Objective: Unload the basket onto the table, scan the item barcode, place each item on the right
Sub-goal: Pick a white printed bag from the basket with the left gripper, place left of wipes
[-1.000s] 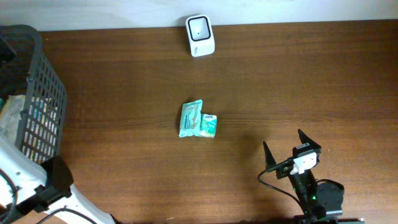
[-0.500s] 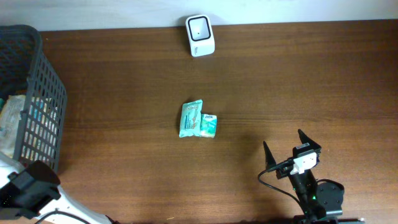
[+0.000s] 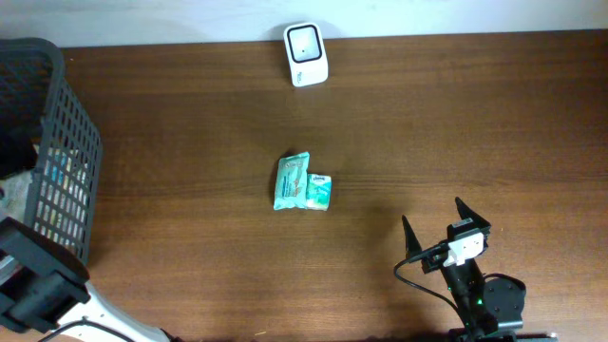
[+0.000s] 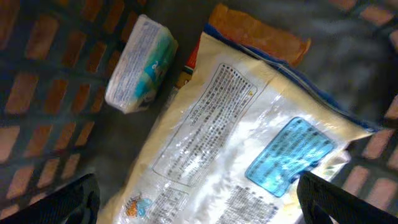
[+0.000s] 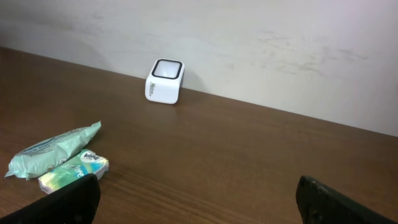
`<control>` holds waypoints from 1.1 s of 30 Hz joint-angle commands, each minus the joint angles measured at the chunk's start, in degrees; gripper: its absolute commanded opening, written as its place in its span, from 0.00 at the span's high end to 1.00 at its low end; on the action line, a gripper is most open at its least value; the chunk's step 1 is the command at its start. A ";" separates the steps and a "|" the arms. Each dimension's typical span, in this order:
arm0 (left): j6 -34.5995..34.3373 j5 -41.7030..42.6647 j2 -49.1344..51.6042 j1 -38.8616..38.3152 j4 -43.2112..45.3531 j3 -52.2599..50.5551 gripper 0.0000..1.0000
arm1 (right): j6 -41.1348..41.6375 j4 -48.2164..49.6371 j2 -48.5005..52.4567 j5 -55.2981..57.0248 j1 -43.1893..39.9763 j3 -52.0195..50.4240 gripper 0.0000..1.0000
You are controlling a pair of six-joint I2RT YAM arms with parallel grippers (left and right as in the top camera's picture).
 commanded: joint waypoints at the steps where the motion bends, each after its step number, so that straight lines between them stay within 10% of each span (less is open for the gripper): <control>1: 9.84 -1.11 0.02 0.28 1.64 -2.14 0.01 | 0.59 -0.11 -0.37 -0.31 -0.37 -0.42 0.01; 12: 12.92 -4.94 6.80 0.44 2.51 -2.23 0.00 | 0.59 -0.11 -0.37 -0.31 -0.37 -0.42 0.02; 20: 12.87 -0.83 10.75 0.42 1.51 -2.34 0.32 | 0.59 -0.11 -0.37 -0.31 -0.37 -0.42 0.01; 24: 12.90 -0.87 12.17 0.44 0.98 -2.34 0.67 | 0.59 -0.11 -0.37 -0.31 -0.37 -0.42 0.01; 26: 12.87 -0.87 12.17 0.44 0.96 -2.34 1.00 | 0.59 -0.11 -0.37 -0.31 -0.37 -0.42 0.01; 33: 5.75 -1.03 6.60 0.37 -1.86 3.15 1.00 | 0.59 -0.11 -0.37 -0.28 -0.37 -0.42 0.01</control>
